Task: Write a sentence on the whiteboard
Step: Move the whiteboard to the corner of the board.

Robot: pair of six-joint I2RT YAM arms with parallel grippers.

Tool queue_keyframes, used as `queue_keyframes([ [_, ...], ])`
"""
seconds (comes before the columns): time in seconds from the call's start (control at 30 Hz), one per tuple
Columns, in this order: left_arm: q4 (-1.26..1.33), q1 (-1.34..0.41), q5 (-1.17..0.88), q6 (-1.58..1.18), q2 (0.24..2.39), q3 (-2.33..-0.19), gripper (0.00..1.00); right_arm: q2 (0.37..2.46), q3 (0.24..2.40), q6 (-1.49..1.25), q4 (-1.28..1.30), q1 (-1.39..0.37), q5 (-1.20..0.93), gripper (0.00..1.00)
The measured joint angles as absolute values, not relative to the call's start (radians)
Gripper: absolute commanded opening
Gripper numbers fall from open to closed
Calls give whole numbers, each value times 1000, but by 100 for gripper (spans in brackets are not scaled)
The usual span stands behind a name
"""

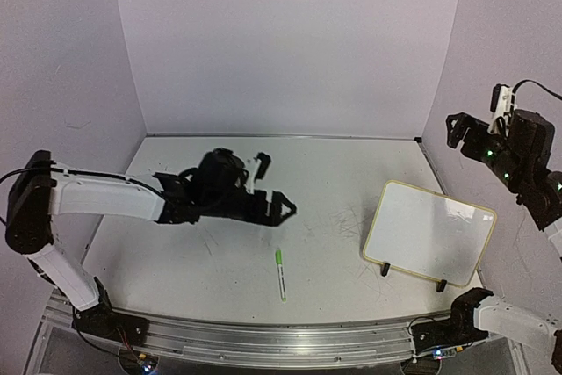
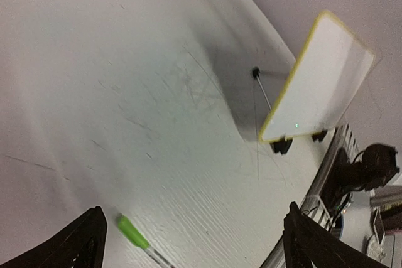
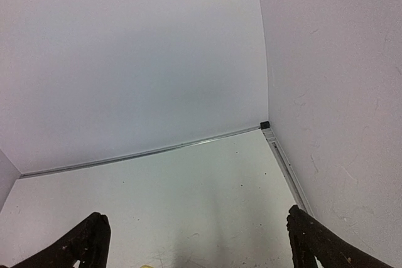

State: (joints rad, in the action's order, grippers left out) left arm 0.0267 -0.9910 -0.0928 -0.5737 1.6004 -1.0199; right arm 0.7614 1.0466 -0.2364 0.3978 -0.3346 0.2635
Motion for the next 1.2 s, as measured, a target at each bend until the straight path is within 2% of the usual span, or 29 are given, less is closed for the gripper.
queue_keyframes([
  [0.07,48,-1090,-66,-586,1698,-1055,98,768,1057,-244,410,-334,225,98],
  [0.2,73,-1209,-43,-603,1877,-1167,91,819,1097,-250,458,-334,117,98],
  [0.27,78,-1238,-32,-604,1946,-1234,82,841,1099,-260,493,-334,68,98],
  [0.33,88,-1261,-19,-617,2014,-1308,69,858,1098,-270,532,-334,28,98],
  [0.37,92,-1273,-11,-631,2049,-1350,66,860,1097,-274,547,-334,15,98],
  [0.7,-19,-1392,150,-722,2398,-1792,61,813,1134,-273,587,-334,-13,98],
  [0.8,-74,-1429,194,-729,2476,-1905,55,796,1141,-271,587,-334,-16,98],
  [0.9,-91,-1456,220,-729,2526,-1977,52,770,1141,-271,590,-334,-16,98],
  [1.2,-151,-1472,325,-676,2629,-2119,49,691,1142,-273,592,-334,-13,98],
])
